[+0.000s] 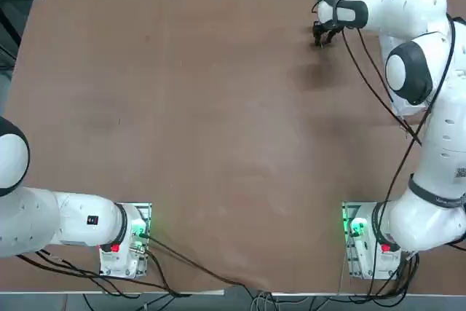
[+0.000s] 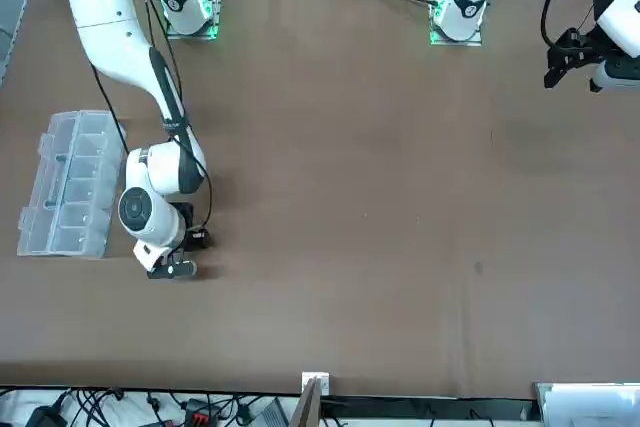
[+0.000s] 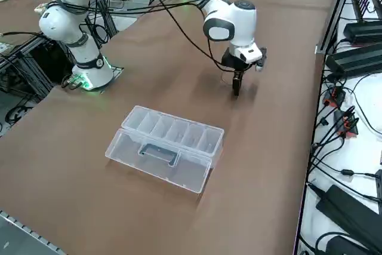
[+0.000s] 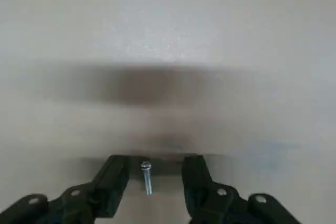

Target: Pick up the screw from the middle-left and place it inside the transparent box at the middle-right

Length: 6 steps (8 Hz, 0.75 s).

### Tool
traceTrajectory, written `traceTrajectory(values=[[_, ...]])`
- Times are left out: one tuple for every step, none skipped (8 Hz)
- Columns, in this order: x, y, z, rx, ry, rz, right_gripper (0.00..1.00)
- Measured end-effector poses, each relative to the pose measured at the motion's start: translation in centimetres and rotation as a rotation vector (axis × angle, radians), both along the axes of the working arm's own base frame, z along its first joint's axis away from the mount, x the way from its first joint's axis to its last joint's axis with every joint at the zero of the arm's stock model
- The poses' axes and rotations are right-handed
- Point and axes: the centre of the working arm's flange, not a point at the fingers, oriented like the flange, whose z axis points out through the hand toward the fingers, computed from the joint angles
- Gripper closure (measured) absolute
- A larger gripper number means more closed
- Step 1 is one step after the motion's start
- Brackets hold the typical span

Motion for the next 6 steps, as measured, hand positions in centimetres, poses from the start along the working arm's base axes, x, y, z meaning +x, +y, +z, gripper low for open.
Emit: traceTrajectory(values=[[0.03, 0.01, -0.04, 0.001, -0.003, -0.007, 0.36], [0.04, 0.01, -0.03, 0.001, -0.005, -0.009, 0.36], [0.04, 0.01, -0.03, 0.001, -0.005, -0.01, 0.39], [0.05, 0.02, -0.02, 0.001, -0.005, -0.01, 0.41], [0.05, 0.07, 0.03, 0.002, -0.006, -0.009, 0.48], [0.03, 0.16, 0.04, 0.002, -0.006, -0.008, 0.49]])
